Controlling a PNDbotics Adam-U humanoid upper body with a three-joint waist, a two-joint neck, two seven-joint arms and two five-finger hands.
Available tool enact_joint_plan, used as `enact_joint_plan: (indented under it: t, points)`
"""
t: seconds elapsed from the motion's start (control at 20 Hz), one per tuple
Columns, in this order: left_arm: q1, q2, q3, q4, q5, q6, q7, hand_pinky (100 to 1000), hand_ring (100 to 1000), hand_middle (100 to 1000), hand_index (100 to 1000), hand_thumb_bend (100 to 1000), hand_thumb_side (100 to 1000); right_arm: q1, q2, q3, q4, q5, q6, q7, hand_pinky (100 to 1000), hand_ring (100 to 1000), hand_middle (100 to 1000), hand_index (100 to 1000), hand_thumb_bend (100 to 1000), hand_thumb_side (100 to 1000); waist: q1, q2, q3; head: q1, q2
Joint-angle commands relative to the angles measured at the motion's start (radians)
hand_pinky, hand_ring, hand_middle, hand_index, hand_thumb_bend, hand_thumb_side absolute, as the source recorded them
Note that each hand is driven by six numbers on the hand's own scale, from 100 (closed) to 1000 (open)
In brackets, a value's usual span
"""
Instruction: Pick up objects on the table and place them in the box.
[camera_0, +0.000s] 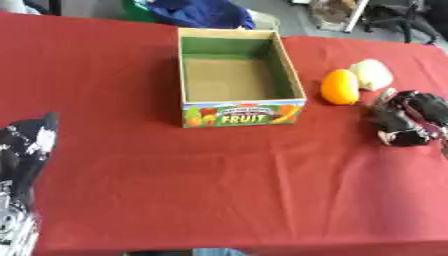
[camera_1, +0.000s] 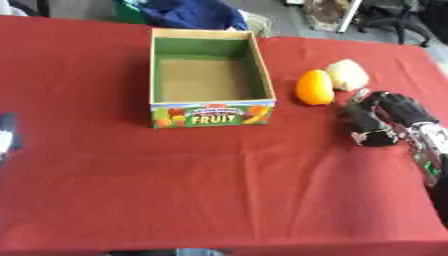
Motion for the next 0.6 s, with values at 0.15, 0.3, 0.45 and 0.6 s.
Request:
enact_joint_plan:
  t: [0.15, 0.3, 0.45, 0.6]
  points:
    - [-0.007, 0.014, 0.002, -0.012, 0.002, -0.001, -0.001, 591, 555, 483, 604, 526, 455, -0.014, -0.034, -0.017, -0.044, -0.09, -0.001, -0.06, 336, 333, 278, 425, 100, 207, 0.003, -0.012, -0.003, -0.003, 0.002]
    - [-0.008, 0.014, 0.002, -0.012, 0.002, -0.001, -0.001, 591, 555, 483, 604, 526, 456, -0.017, -0.036, -0.021, -0.076, -0.131, 0.0, -0.078, 321, 320, 264, 411, 100, 203, 0.003, -0.012, -0.003, -0.002, 0.001]
    - [-0.007, 0.014, 0.002, -0.012, 0.002, -0.001, 0.0, 591, 555, 483, 604, 526, 455, -0.024, -0.04, -0.022, -0.115, -0.171, 0.0, -0.081, 315, 315, 259, 404, 100, 201, 0.003, -0.013, -0.003, -0.002, 0.0]
    - [-0.009, 0.014, 0.002, -0.013, 0.001, -0.001, -0.001, 591, 554, 483, 604, 526, 455, -0.04, -0.043, -0.019, -0.156, -0.202, -0.003, -0.07, 314, 313, 257, 400, 100, 199, 0.003, -0.013, -0.002, -0.001, -0.002]
